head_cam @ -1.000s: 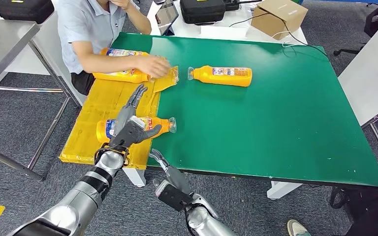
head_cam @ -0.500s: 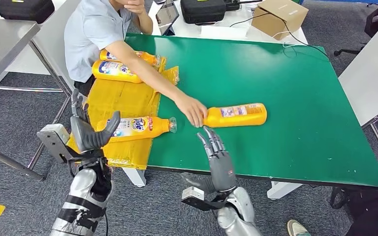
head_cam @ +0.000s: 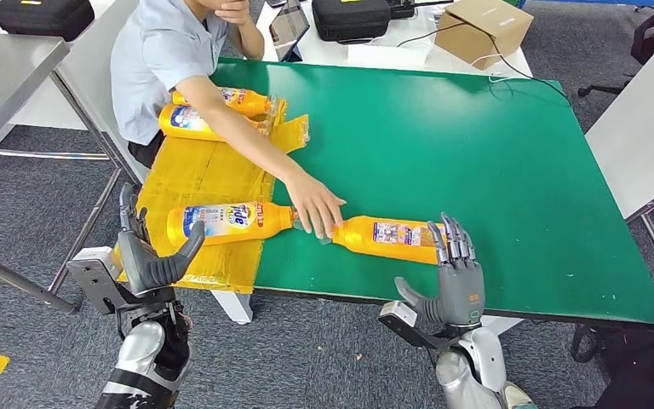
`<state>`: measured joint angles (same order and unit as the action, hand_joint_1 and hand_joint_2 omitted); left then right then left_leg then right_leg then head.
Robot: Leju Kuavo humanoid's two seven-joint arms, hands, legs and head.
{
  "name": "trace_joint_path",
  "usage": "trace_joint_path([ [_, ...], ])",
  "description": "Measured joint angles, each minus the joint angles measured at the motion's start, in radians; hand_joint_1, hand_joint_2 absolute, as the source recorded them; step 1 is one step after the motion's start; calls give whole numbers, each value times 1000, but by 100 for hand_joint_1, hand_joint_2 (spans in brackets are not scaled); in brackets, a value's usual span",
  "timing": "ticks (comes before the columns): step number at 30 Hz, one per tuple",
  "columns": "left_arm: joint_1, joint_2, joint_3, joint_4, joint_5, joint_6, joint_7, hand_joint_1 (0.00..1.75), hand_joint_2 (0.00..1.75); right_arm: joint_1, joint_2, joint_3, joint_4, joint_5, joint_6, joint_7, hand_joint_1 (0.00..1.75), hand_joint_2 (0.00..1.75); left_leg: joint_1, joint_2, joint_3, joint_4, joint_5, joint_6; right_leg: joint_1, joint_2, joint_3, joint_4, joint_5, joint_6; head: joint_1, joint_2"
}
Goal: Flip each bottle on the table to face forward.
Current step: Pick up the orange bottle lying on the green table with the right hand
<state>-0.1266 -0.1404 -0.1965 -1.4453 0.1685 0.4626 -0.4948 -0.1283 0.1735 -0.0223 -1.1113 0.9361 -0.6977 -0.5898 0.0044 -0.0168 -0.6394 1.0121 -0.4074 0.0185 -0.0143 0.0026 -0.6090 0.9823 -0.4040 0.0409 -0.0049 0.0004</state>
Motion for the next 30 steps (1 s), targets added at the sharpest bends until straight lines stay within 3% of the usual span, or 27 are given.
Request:
trace_joint_path([
  [5,5,0,-5,-14,-41,-1,9,0,175,-6,0,-41,9,93,0,57,0,175,0,0,0,0,0,0,0,0,0,0,0,0,0,0],
  [8,5,0,-14,-22,-68,-7,17,0,175,-33,-15,-20,54,28,20,125,0,175,0,0,0,0,0,0,-1,0,0,0,0,0,0,0],
  [13,-24,0,-35,-21,-73,-33,33,0,175,-125,-48,83,172,-46,152,264,0,175,0,2,0,0,1,1,-1,0,0,0,1,0,0,0],
  [19,-55,-5,-54,-17,-71,-44,41,0,175,-213,-77,161,300,-79,170,280,0,175,0,0,0,0,2,1,0,0,0,0,1,1,0,0],
  [25,-61,-6,-56,-15,-70,-46,41,0,175,-235,-92,191,353,-83,174,282,0,175,0,0,0,0,1,1,0,0,0,0,1,1,0,0],
  [30,-79,-8,-73,-6,-57,-68,50,0,175,-287,-106,209,425,-86,221,341,0,175,0,0,0,0,1,1,-1,0,0,0,1,1,0,0],
])
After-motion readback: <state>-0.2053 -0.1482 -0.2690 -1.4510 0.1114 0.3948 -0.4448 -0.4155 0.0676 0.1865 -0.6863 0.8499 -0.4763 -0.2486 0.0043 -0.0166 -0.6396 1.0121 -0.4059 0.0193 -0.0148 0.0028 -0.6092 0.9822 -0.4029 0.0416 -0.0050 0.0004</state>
